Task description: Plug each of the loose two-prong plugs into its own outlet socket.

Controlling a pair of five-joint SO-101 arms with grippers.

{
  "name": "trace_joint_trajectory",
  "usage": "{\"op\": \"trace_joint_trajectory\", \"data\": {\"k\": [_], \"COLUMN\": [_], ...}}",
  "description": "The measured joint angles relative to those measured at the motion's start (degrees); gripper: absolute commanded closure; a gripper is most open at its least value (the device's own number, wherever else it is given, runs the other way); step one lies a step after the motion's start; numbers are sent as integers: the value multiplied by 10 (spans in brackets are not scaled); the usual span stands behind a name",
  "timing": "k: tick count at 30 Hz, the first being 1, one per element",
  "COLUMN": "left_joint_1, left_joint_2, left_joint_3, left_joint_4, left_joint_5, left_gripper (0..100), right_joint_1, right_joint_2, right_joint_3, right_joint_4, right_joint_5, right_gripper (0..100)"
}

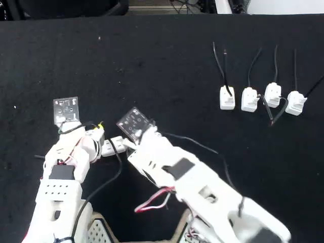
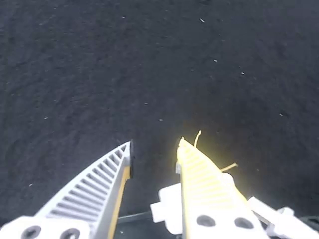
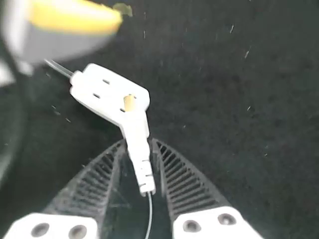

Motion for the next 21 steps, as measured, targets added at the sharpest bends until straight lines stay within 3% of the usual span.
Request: {"op": "trace_joint_trajectory", "data": {"k": [3,12,21], "left_joint_1": [-18,-55,-55], "left_joint_2": [0,0,0], "left_joint_3": [0,0,0], "left_joint_4": [0,0,0], "left_joint_5": [1,1,1], "left_gripper": [841,841,841], "right_joint_1": [20,81,81], "right_joint_2": [79,162,217], "right_joint_3": [-68,-257,-273], "right_joint_4": [45,324,345], "right_joint_5": [0,-4,-7], "right_gripper": [988,988,987]}}
